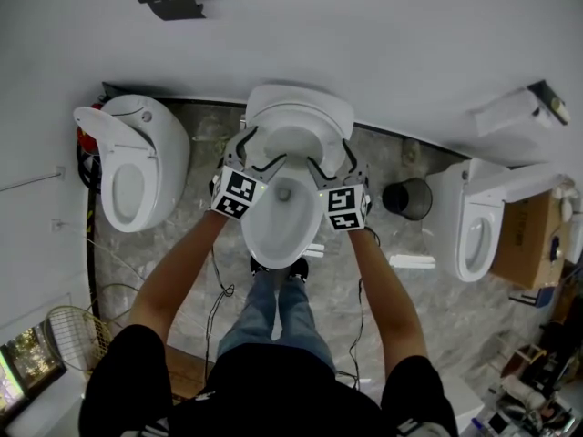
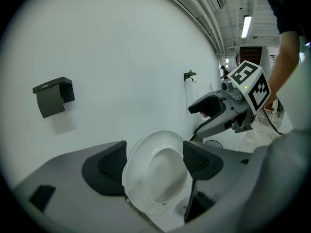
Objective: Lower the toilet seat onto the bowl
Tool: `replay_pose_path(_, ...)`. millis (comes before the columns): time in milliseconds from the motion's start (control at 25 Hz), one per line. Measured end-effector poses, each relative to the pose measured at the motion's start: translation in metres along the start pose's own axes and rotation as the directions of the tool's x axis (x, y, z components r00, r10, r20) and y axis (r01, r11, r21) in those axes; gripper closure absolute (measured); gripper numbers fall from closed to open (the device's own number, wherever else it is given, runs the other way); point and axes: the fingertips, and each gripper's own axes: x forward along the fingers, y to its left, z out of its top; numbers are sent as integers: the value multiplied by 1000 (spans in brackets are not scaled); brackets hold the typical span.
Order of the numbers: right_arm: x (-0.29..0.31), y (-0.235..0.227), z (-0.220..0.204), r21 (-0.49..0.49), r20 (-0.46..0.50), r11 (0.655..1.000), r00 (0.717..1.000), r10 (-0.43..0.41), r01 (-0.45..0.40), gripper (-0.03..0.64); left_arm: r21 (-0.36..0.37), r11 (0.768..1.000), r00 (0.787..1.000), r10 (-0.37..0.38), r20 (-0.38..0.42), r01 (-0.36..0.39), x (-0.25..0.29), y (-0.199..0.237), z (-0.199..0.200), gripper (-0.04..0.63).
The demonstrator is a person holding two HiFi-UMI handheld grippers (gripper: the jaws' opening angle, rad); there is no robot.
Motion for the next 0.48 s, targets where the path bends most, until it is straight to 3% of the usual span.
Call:
replay_pose_path(280,41,-1,-17,-58,-62,998,998,30,-34,262,18,1000,998,-9,-66,10,45,17,-29,261)
replay_pose_path(480,69,-15,-24,-88,-119,995,992,30,-40,288,76,997,991,-9,-133,20,71,26,-39,273)
